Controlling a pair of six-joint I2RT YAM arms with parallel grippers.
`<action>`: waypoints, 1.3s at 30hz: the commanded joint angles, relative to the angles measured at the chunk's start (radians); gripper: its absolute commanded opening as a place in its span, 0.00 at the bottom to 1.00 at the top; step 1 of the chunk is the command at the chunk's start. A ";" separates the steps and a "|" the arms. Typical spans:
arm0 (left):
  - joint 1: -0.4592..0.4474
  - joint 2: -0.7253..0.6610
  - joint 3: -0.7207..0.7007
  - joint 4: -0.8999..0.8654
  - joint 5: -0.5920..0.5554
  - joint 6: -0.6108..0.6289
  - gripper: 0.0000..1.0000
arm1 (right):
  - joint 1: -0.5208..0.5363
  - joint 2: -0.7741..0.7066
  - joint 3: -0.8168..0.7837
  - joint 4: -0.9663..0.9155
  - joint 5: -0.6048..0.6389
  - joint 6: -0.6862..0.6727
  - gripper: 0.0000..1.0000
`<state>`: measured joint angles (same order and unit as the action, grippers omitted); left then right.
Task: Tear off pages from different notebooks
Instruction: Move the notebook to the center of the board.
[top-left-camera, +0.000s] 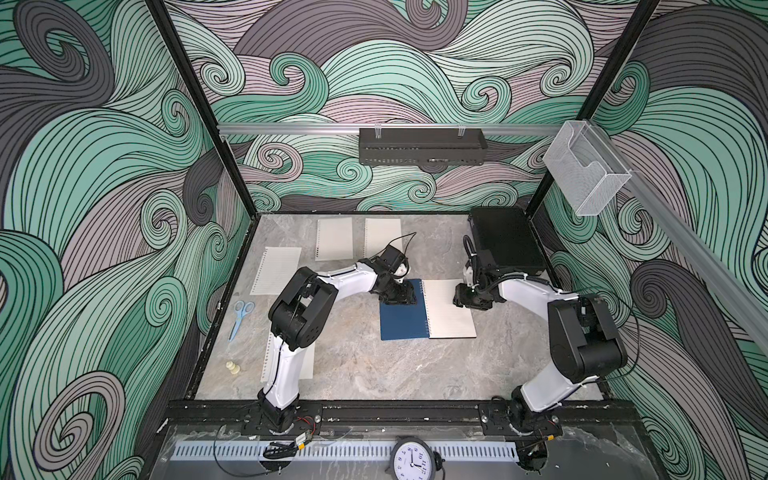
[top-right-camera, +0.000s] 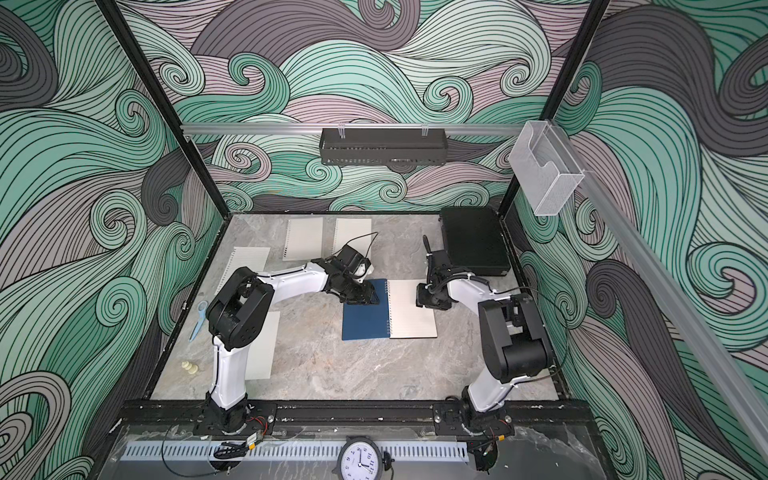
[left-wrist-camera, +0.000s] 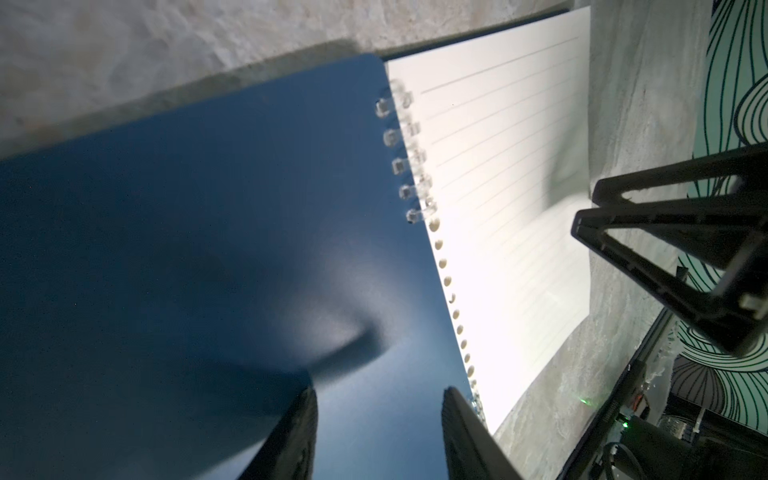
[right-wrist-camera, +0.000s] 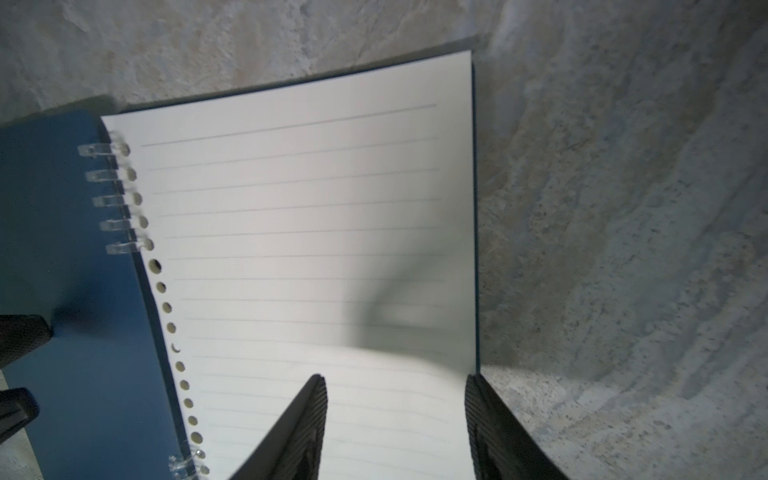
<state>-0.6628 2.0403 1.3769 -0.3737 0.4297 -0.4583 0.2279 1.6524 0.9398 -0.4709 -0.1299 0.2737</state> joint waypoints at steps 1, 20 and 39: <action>-0.012 0.029 0.032 -0.021 0.016 -0.004 0.48 | 0.003 0.012 -0.009 -0.001 0.023 0.012 0.55; -0.020 0.040 0.035 -0.033 0.015 0.002 0.48 | 0.003 0.022 -0.009 -0.005 0.015 0.002 0.56; -0.029 0.046 0.035 -0.033 0.017 0.000 0.47 | 0.005 -0.012 -0.003 -0.016 -0.008 -0.002 0.53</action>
<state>-0.6800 2.0609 1.3800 -0.3752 0.4324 -0.4606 0.2279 1.6703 0.9382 -0.4713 -0.1192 0.2703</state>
